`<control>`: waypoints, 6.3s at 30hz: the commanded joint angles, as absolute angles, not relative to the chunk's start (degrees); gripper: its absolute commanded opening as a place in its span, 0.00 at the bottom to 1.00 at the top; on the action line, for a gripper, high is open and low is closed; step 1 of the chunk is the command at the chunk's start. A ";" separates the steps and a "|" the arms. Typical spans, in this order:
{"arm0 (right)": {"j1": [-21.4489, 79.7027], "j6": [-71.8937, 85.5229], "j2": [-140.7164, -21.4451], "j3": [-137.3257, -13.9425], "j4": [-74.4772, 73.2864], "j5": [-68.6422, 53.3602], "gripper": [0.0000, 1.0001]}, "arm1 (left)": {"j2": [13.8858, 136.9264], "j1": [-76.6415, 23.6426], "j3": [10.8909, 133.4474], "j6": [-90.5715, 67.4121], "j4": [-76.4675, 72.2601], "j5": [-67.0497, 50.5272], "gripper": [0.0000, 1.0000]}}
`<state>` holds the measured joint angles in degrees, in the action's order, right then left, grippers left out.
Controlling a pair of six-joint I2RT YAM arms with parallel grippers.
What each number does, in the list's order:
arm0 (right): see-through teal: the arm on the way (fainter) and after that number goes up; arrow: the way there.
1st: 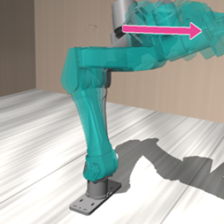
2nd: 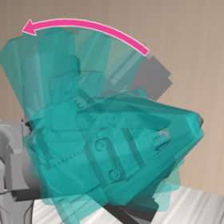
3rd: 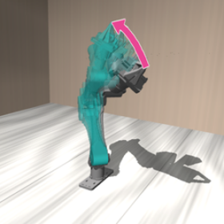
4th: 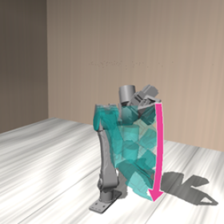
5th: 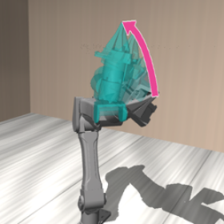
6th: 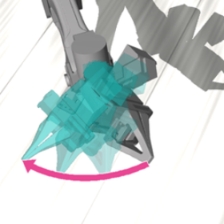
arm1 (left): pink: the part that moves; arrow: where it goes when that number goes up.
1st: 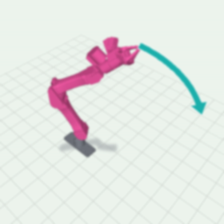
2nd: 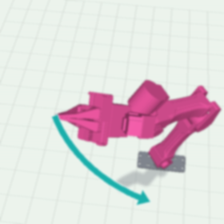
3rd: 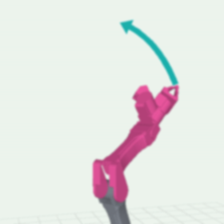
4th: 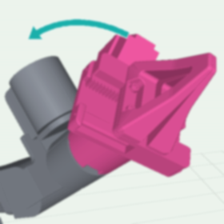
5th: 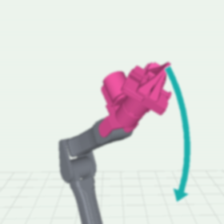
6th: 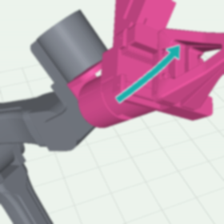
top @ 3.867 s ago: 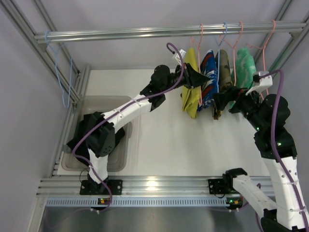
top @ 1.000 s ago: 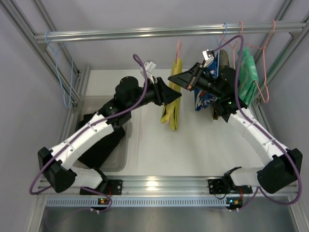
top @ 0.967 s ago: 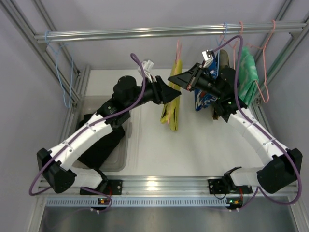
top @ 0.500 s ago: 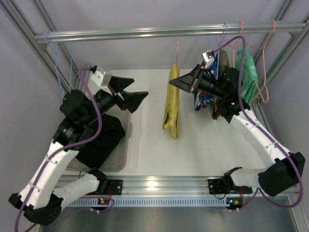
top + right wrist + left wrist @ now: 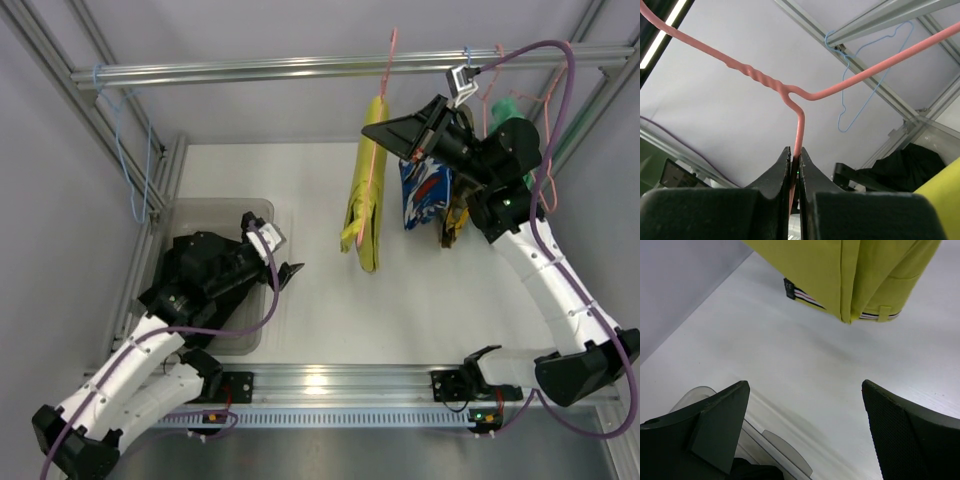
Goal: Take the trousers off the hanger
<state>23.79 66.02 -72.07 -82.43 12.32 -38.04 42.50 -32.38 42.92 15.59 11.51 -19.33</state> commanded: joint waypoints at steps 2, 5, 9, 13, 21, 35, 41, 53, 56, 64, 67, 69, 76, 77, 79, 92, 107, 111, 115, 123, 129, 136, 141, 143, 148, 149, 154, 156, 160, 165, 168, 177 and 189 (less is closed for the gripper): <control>23.47 64.43 -69.61 -89.73 20.83 -36.56 0.00 | 44.20 -34.45 37.80 20.22 -5.42 -16.35 0.99; 23.47 63.81 -69.96 -91.84 19.61 -36.21 0.00 | 46.39 -37.17 35.69 20.04 -9.83 -12.86 0.99; 23.38 63.19 -70.40 -93.95 18.28 -35.51 0.00 | 49.13 -43.75 34.54 22.59 -16.94 -7.74 0.99; 23.38 63.02 -70.66 -94.31 17.49 -34.89 0.00 | 51.67 -47.63 34.98 21.01 -20.91 -6.16 0.99; 23.38 62.05 -70.05 -93.08 16.52 -35.07 0.00 | 56.60 -50.27 38.14 16.62 -27.33 -2.73 0.99; 23.38 62.14 -70.31 -92.20 16.87 -35.07 0.00 | 60.56 -50.54 43.07 10.55 -30.68 0.27 0.99; 23.38 61.79 -70.22 -92.02 16.61 -35.24 0.00 | 57.13 -51.85 40.26 11.78 -27.60 -2.37 0.99; 23.47 62.32 -70.58 -91.50 16.97 -35.33 0.00 | 63.72 -58.53 43.76 14.85 -32.08 10.45 0.99; 23.38 61.96 -69.79 -90.45 16.79 -35.51 0.00 | 64.07 -58.45 44.64 16.16 -31.91 13.26 0.99; 23.38 62.67 -69.08 -88.68 17.49 -36.12 0.00 | 60.91 -57.92 45.00 17.66 -29.35 15.03 0.99; 23.38 62.75 -69.08 -88.33 17.75 -36.12 0.00 | 61.87 -57.39 45.88 18.37 -31.28 14.59 0.99; 23.29 63.02 -69.08 -88.07 17.84 -36.04 0.00 | 63.10 -57.30 47.19 18.19 -31.99 13.63 0.99; 23.38 63.11 -68.64 -87.98 17.93 -36.39 0.00 | 65.92 -57.04 47.37 19.34 -37.44 11.43 0.98; 23.38 63.02 -68.38 -87.89 17.76 -36.65 0.00 | 66.00 -56.61 47.46 18.99 -37.62 11.34 0.97; 23.38 62.93 -68.20 -86.93 17.75 -36.83 0.00 | 65.92 -56.25 47.98 18.98 -37.62 11.16 0.92; 23.38 61.09 -65.92 -80.86 16.88 -37.53 0.00 | 63.90 -54.23 52.91 21.97 -33.05 8.70 0.00; 23.47 58.10 -63.90 -66.45 18.02 -39.55 0.00 | 62.66 -54.23 71.35 17.40 -18.29 8.88 0.00; 23.47 57.48 -63.72 -64.87 18.20 -39.81 0.00 | 62.58 -54.23 74.69 17.40 -16.61 8.88 0.00; 23.55 56.43 -63.37 -63.81 17.41 -39.90 0.00 | 63.19 -54.23 78.65 18.98 -16.00 9.23 0.00; 23.55 54.06 -62.23 -61.00 15.65 -40.08 0.00 | 64.95 -54.14 85.95 25.65 -17.05 9.93 0.00; 23.55 52.30 -61.52 -58.36 14.33 -40.25 0.00 | 66.71 -54.05 92.80 31.54 -18.19 9.41 0.00; 23.64 50.54 -60.91 -57.04 12.75 -40.08 0.00 | 67.94 -54.05 100.54 39.81 -19.42 10.28 0.00; 23.64 49.57 -60.73 -57.04 11.78 -39.90 0.00 | 68.11 -54.05 105.63 46.12 -20.13 10.99 0.00; 23.64 48.78 -60.73 -57.13 10.90 -39.82 0.00 | 68.38 -54.05 107.48 47.63 -20.30 11.16 0.00; 23.73 47.46 -60.21 -57.04 9.49 -39.55 0.00 | 68.47 -54.05 112.40 53.08 -20.04 11.60 0.00; 23.73 47.29 -60.12 -57.04 9.06 -39.55 0.00 | 68.29 -54.05 112.76 53.96 -20.04 11.78 0.00; 23.73 45.53 -59.42 -57.65 6.95 -39.29 0.00 | 65.92 -50.81 113.03 57.92 -18.20 12.65 0.00; 23.73 44.92 -59.41 -58.27 5.98 -39.20 0.00 | 64.17 -48.79 112.24 58.97 -15.75 13.44 0.00; 23.73 44.30 -59.50 -58.97 5.36 -38.94 0.00 | 59.95 -45.88 108.47 61.78 -10.38 17.73 0.00; 23.73 43.95 -60.38 -59.68 5.19 -38.85 0.00 | 54.07 -45.44 103.28 67.23 -2.65 25.65 0.00; 23.99 43.68 -61.08 -60.38 5.19 -38.94 0.00 | 50.99 -45.44 101.61 67.85 4.91 31.18 0.00; 25.66 43.07 -63.89 -62.40 5.19 -38.85 0.00 | 46.68 -45.44 100.37 70.05 19.23 52.97 0.00; 26.46 42.63 -66.27 -63.28 5.10 -38.50 0.00 | 43.78 -43.33 98.28 58.71 47.80 60.64 0.00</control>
